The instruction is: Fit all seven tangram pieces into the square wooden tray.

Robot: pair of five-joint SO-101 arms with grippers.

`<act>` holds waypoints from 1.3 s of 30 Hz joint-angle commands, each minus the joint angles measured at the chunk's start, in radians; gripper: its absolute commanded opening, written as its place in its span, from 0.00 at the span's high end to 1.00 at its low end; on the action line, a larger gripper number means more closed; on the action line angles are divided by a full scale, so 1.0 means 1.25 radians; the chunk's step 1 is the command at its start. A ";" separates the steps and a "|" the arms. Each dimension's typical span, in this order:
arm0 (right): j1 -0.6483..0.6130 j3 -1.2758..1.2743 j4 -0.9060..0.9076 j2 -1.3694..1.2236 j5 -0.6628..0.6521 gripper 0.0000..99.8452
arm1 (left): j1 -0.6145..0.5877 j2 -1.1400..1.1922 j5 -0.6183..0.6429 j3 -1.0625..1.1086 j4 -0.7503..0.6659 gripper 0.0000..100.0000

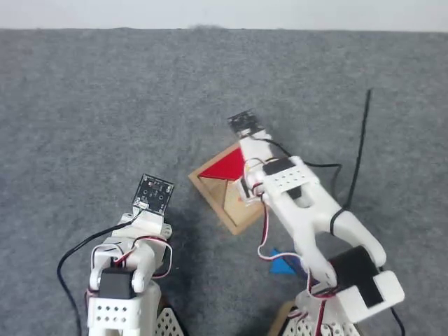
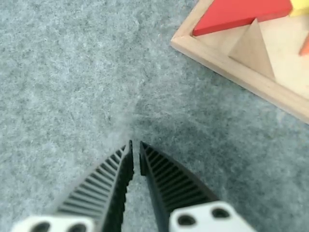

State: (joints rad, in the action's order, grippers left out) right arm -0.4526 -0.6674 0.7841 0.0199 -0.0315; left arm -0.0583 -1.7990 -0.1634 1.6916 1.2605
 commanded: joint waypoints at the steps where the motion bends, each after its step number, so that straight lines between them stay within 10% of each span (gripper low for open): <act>1: 0.050 0.004 0.001 -0.004 0.009 0.94 | -0.004 -0.014 -0.005 -0.008 0.002 0.98; 39: -0.051 -0.043 -0.045 0.128 -0.044 0.84 | -0.005 -0.014 -0.005 -0.008 0.002 0.98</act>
State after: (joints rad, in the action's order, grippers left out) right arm -0.5079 -0.7472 0.7104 0.1749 -0.0468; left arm -0.0583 -1.7990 -0.1634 1.6916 1.2605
